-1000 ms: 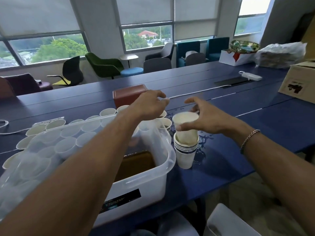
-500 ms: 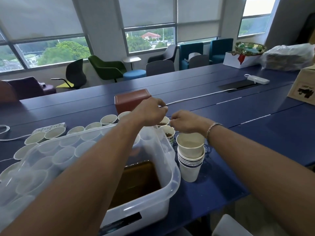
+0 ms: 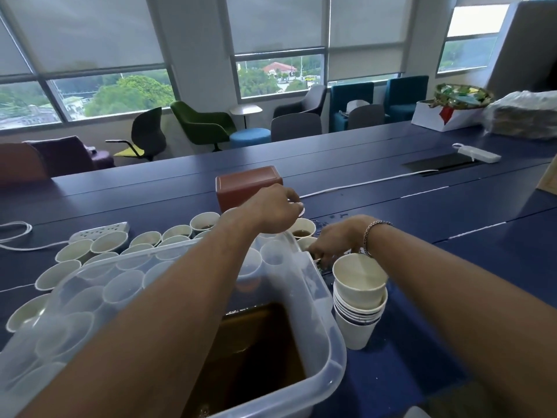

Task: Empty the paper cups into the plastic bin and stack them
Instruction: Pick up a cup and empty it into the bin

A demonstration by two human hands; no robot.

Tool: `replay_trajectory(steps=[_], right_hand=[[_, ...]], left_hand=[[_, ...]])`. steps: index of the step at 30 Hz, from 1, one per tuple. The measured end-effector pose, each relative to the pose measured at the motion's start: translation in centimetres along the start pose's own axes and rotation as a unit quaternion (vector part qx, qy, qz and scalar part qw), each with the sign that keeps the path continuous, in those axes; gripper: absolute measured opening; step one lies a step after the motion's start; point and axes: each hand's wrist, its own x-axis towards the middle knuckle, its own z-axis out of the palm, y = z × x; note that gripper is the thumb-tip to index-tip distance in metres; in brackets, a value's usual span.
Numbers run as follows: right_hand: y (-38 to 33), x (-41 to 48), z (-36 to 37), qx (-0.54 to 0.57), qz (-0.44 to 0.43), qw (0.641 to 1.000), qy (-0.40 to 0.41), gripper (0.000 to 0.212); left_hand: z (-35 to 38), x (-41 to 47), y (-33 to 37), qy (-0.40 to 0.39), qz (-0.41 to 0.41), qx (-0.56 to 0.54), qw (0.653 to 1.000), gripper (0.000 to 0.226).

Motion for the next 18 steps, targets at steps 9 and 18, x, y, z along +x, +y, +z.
replay_trajectory(steps=[9, 18], right_hand=[[0.7, -1.9, -1.9, -0.039, 0.034, 0.998, 0.021, 0.032], [-3.2, -9.0, -7.4, -0.142, 0.014, 0.984, 0.106, 0.015]], left_hand=[[-0.5, -1.2, 0.1, 0.015, -0.012, 0.010, 1.000, 0.031], [-2.3, -2.6, 1.7, 0.108, -0.081, 0.083, 0.987, 0.037]])
